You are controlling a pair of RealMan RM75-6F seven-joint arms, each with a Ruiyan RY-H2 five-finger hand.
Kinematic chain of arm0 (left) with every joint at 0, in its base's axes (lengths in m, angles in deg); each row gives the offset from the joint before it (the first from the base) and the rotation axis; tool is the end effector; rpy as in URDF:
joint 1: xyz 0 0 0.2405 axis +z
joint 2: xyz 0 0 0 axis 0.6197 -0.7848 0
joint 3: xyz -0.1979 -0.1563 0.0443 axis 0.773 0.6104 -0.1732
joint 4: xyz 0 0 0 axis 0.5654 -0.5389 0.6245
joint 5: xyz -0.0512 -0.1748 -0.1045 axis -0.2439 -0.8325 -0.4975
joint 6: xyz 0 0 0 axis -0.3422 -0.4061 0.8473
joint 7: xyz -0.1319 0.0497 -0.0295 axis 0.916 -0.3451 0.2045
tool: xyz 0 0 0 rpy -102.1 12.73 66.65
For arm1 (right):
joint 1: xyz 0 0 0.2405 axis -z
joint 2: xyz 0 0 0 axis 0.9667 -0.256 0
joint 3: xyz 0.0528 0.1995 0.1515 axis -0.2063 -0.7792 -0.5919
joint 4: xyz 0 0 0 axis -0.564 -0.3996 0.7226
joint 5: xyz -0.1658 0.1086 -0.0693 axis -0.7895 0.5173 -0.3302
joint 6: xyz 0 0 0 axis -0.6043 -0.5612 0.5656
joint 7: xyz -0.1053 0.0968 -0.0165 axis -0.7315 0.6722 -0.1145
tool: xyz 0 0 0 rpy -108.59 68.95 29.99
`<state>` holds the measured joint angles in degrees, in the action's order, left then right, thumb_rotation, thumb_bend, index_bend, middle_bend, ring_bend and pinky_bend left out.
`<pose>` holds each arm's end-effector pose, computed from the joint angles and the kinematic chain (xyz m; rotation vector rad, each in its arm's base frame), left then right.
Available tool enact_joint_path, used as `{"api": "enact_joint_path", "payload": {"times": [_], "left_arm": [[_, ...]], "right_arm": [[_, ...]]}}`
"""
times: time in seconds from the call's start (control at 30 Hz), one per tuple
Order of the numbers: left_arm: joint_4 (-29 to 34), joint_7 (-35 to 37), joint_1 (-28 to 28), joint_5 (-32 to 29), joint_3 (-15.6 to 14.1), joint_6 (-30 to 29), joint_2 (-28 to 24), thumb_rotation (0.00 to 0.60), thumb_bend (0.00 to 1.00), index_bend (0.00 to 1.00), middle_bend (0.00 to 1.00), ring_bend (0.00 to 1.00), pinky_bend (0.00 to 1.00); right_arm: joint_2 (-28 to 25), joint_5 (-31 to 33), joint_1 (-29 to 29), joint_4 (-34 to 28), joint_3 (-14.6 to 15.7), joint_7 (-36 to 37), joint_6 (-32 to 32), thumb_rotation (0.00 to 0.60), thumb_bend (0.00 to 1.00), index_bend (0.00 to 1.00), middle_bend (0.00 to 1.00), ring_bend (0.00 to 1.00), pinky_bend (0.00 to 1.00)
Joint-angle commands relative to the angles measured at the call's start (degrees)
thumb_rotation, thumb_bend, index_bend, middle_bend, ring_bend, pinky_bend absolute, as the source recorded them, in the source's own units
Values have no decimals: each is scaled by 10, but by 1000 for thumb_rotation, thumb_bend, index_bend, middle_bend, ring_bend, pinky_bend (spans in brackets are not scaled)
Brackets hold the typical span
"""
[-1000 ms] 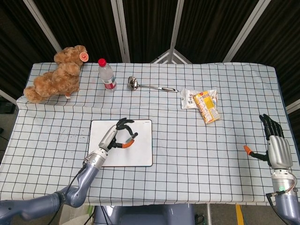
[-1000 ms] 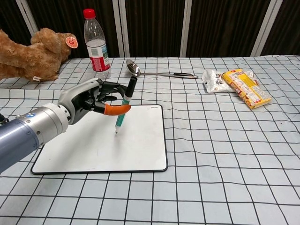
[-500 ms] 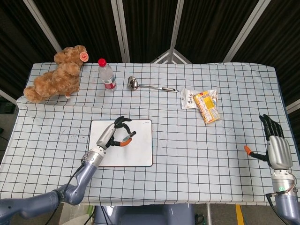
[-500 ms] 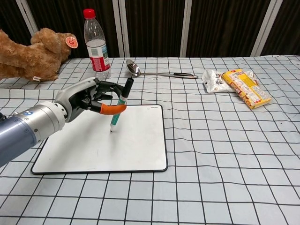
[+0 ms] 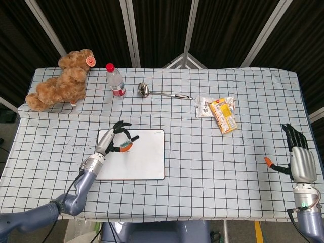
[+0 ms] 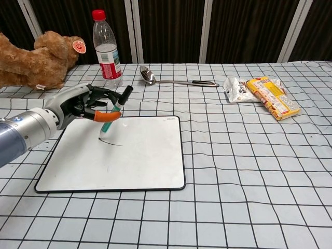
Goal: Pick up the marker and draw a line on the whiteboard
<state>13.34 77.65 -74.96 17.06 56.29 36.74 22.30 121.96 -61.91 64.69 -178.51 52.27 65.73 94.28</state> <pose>-0.1763 0.3540 -0.0599 -1.3306 -1.7933 -1.4277 -0.3055 -0.2406 0.1548 1.1569 -1.0977 1.1225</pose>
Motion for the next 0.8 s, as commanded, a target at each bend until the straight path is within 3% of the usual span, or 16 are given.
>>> {"api": "enact_joint_path", "payload": {"times": [0.03, 0.33, 0.8], "left_arm": [[-14, 8, -2, 5, 1, -2, -8, 600, 458, 752, 173, 12, 71], [10, 31, 8, -9, 23, -29, -32, 600, 458, 753, 177, 12, 71], [95, -12, 19, -34, 3, -24, -43, 600, 458, 753, 177, 12, 71]], "right_arm": [[0, 0, 0, -1, 0, -2, 0, 600, 209, 0, 0, 0, 0], [1, -3, 1, -3, 1, -7, 4, 600, 210, 0, 0, 0, 0], [0, -2, 1, -2, -1, -2, 2, 600, 209, 0, 0, 0, 0]]}}
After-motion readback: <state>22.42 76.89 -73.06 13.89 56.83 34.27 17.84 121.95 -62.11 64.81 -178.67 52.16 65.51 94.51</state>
